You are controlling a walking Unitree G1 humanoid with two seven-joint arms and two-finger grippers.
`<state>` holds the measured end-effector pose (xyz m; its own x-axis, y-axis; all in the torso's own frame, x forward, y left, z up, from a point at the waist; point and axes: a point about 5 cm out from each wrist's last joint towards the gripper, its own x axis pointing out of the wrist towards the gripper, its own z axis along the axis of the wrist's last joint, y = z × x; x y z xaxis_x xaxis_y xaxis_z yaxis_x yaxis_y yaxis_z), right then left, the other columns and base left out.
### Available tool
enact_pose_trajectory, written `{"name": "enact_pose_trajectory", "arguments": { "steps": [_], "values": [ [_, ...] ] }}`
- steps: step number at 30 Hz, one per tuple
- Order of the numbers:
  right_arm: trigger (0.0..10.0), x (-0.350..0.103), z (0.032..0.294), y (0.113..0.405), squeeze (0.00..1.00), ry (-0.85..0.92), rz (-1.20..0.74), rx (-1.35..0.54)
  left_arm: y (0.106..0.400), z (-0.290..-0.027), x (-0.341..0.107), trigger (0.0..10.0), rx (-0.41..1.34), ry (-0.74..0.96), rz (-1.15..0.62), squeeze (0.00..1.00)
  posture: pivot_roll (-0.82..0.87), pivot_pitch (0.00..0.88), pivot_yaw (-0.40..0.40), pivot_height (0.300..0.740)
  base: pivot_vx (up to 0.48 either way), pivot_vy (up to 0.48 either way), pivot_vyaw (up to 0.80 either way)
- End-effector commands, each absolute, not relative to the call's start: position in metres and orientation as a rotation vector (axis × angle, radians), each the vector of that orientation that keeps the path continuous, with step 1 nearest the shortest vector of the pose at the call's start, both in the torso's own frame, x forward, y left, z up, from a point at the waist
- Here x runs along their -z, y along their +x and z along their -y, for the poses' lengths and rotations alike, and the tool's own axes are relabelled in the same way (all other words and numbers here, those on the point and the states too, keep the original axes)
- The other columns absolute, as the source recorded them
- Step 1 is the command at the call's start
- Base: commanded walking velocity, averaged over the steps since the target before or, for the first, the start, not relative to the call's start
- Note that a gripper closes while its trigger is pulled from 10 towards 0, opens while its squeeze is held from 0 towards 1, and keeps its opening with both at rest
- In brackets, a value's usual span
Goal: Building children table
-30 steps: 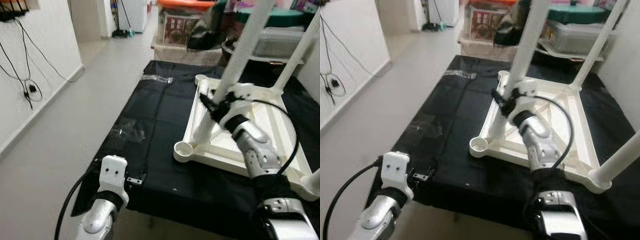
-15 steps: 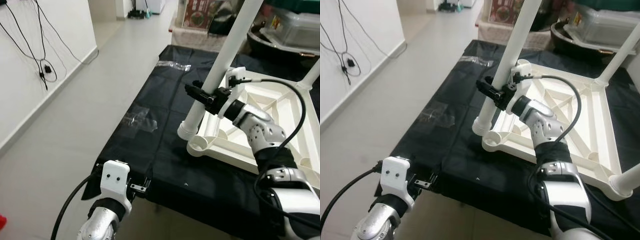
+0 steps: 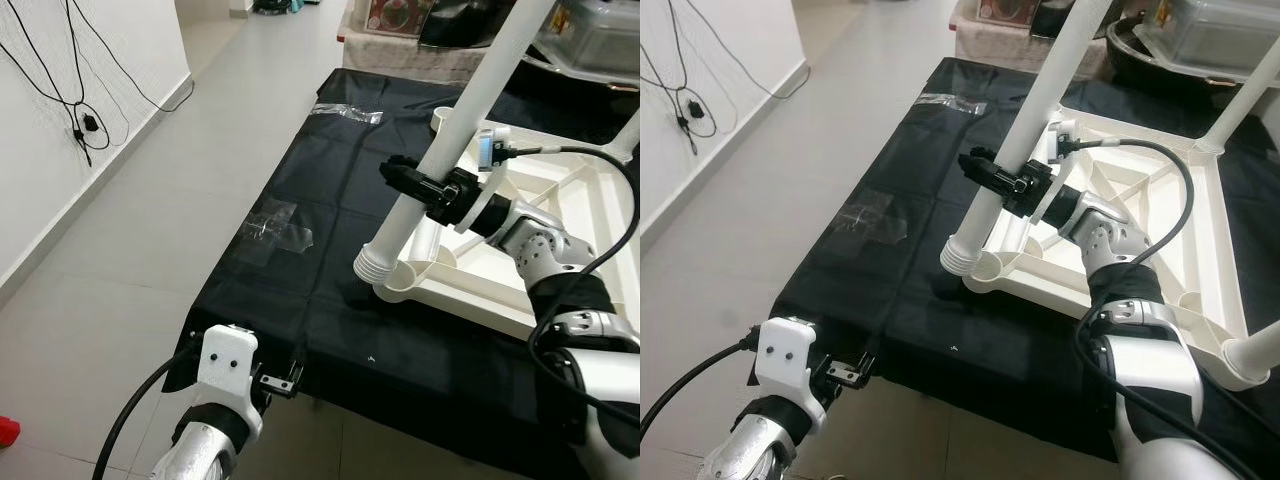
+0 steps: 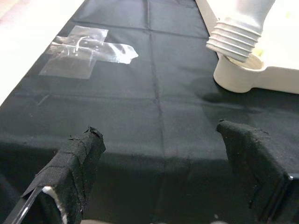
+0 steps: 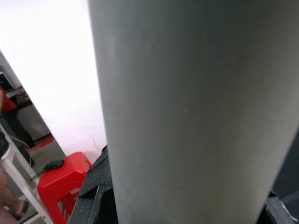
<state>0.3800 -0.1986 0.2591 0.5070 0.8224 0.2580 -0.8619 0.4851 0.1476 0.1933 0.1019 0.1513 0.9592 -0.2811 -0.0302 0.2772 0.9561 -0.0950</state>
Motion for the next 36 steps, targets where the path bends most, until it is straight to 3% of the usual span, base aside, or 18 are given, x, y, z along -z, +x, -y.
{"name": "enact_pose_trajectory", "arguments": {
  "steps": [1, 12, 36],
  "values": [
    [10.0, -0.2533, 0.2003, 0.3791, 0.00, 0.217, 0.120, -1.046, 0.1895, -0.1009, -0.1505, 10.0, 0.295, -0.082, -0.061, 0.00, 0.14, 0.185, -0.054, 0.740, 0.000, 0.000, 0.00],
    [10.0, -0.2573, 0.2032, 0.3732, 0.00, 0.156, 0.119, -1.183, 0.1909, -0.1001, -0.1523, 10.0, 0.295, -0.077, -0.067, 0.00, 0.13, 0.191, -0.052, 0.740, 0.000, 0.000, 0.00],
    [10.0, -0.2593, 0.2021, 0.3774, 0.00, -0.039, 0.107, -1.159, 0.1931, -0.0999, -0.1536, 10.0, 0.288, -0.075, -0.068, 0.00, 0.12, 0.202, -0.053, 0.740, 0.000, 0.000, 0.00]
  ]
}}
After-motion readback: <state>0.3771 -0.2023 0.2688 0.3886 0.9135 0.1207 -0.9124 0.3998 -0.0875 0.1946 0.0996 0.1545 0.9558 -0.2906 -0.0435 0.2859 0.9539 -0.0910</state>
